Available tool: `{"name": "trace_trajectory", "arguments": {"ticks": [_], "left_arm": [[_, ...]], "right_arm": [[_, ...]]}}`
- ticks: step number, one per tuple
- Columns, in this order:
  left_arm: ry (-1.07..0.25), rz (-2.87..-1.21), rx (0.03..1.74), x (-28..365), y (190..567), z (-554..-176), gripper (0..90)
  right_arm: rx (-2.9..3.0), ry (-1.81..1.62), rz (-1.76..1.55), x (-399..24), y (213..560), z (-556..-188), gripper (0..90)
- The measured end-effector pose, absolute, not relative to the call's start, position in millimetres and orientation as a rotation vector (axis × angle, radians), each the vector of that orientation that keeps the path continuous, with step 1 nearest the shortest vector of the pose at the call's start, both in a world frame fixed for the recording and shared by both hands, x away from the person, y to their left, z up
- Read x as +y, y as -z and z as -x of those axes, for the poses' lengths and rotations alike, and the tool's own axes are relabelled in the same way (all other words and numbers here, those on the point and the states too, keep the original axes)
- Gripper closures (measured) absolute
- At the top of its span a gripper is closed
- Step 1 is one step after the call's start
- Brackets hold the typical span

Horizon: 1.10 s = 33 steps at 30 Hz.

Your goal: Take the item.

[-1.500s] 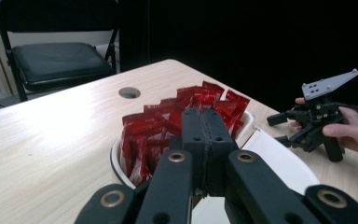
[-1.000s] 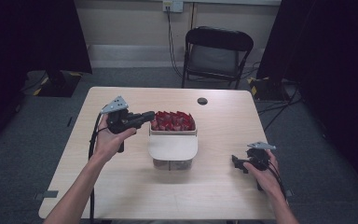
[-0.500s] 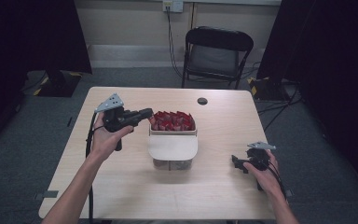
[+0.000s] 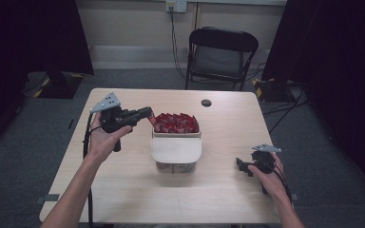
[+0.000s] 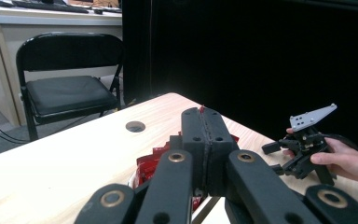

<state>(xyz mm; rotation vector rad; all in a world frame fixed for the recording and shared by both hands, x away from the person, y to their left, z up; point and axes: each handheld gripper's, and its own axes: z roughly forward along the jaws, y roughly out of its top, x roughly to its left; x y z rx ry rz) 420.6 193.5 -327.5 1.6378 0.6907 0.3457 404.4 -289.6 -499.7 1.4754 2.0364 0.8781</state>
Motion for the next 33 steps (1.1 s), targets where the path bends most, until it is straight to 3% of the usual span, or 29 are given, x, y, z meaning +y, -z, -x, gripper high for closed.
{"name": "trace_trajectory", "arguments": {"ticks": [33], "left_arm": [[-0.369, -1.590, 0.673, 209.8, 309.9, -414.9, 89.9]], "right_arm": [[2.037, -0.879, -1.475, -289.8, 499.7, -404.5, 12.4]]}}
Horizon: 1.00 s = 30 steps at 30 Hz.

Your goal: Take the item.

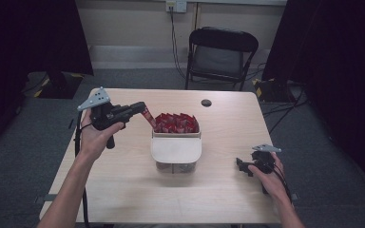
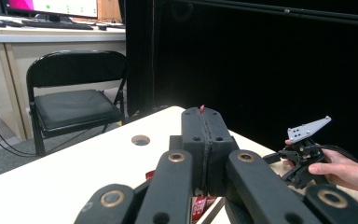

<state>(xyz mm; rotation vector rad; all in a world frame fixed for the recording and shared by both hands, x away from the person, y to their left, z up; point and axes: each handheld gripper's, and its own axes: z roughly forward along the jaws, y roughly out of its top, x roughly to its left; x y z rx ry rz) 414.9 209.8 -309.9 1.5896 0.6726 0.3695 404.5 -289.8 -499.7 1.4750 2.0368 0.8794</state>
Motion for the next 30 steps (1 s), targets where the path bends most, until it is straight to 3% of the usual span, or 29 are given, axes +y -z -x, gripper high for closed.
{"name": "trace_trajectory", "arguments": {"ticks": [30], "left_arm": [[-0.415, -1.511, 0.706, 242.0, 296.0, -411.1, 89.6]], "right_arm": [[2.036, -0.882, -1.477, -290.0, 499.7, -404.4, 12.6]]}}
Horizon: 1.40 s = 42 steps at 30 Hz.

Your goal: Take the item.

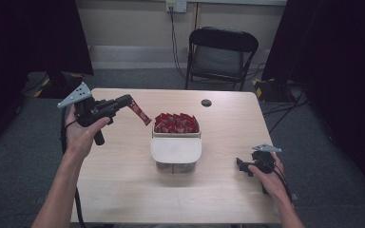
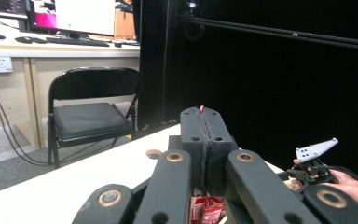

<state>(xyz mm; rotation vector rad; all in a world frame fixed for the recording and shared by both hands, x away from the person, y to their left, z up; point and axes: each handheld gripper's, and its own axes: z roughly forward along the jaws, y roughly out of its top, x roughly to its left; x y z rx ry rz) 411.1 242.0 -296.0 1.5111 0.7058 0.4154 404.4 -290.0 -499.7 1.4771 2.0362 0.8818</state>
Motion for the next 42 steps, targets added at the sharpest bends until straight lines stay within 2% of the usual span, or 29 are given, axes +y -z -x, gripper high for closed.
{"name": "trace_trajectory", "arguments": {"ticks": [20, 34, 42], "left_arm": [[-0.445, -1.466, 0.755, 278.0, 291.0, -400.5, 89.7], [-0.483, -1.484, 0.839, 291.6, 307.3, -401.9, 89.8], [-0.498, -1.552, 0.884, 290.1, 336.0, -408.1, 89.7]], "right_arm": [[2.036, -0.883, -1.478, -290.1, 499.6, -404.4, 12.8], [2.036, -0.883, -1.478, -290.1, 499.7, -404.4, 12.7], [2.036, -0.882, -1.477, -290.0, 499.7, -404.5, 12.7]]}}
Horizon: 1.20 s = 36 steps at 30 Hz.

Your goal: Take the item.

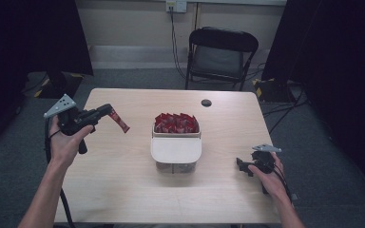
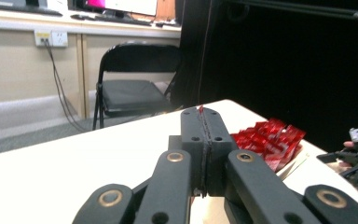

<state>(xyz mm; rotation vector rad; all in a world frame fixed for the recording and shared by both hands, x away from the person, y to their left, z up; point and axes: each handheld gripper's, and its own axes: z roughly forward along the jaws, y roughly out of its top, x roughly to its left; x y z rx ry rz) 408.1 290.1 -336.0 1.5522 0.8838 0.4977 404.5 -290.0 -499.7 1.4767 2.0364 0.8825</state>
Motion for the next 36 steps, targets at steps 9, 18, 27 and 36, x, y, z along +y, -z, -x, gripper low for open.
{"name": "trace_trajectory", "arguments": {"ticks": [9, 18, 27, 36], "left_arm": [[-0.497, -1.600, 0.911, 285.9, 355.4, -415.2, 89.6], [-0.472, -1.630, 0.932, 284.0, 373.0, -422.0, 89.6], [-0.491, -1.682, 0.938, 271.3, 390.9, -429.8, 89.5], [-0.444, -1.731, 0.938, 260.9, 408.9, -434.8, 89.3]], "right_arm": [[2.037, -0.882, -1.478, -290.0, 499.6, -404.4, 12.7], [2.037, -0.882, -1.477, -290.0, 499.7, -404.4, 12.7], [2.037, -0.882, -1.477, -290.0, 499.7, -404.5, 12.7], [2.036, -0.882, -1.477, -290.0, 499.7, -404.5, 12.8]]}}
